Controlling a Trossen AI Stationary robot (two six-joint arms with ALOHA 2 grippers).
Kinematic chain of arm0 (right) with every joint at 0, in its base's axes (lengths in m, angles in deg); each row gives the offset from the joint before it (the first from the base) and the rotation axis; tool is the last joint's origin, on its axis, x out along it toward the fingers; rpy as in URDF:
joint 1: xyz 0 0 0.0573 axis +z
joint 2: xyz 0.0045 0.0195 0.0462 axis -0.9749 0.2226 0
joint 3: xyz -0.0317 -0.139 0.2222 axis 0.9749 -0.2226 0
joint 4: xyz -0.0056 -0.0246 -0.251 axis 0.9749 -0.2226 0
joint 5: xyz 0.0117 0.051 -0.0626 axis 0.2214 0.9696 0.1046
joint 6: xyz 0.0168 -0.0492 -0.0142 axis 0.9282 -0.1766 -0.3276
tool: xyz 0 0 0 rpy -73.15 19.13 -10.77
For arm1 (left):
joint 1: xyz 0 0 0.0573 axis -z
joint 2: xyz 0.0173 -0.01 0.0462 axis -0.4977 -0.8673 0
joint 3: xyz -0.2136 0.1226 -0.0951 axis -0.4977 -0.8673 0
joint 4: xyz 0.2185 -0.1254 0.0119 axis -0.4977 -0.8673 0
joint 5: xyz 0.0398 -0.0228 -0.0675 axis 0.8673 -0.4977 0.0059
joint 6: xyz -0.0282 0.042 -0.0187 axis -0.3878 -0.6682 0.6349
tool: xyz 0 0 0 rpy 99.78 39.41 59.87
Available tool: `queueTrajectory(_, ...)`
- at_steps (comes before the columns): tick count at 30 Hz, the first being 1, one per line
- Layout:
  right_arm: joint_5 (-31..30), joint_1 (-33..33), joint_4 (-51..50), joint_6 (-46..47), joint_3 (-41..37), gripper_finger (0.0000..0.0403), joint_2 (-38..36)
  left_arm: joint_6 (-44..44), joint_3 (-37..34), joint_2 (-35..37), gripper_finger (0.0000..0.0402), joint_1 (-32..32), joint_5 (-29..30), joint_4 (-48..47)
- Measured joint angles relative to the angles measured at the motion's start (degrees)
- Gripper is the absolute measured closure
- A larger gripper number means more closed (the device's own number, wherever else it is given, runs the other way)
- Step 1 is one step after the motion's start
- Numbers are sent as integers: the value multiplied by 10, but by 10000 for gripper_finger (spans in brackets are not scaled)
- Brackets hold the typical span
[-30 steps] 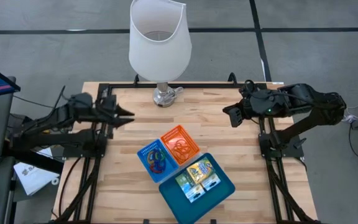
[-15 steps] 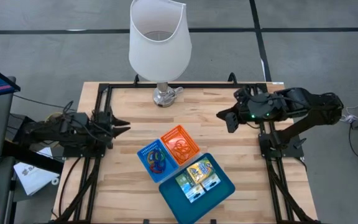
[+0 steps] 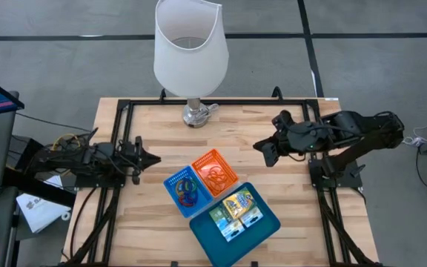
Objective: Pick & Place Office Desk Supplies
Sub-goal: Return to Home Position
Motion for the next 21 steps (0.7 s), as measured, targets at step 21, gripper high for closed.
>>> queueTrajectory(21,-11,-7,-27,-33,0,341,6,105,-13,-114,397,-1,-8,11)
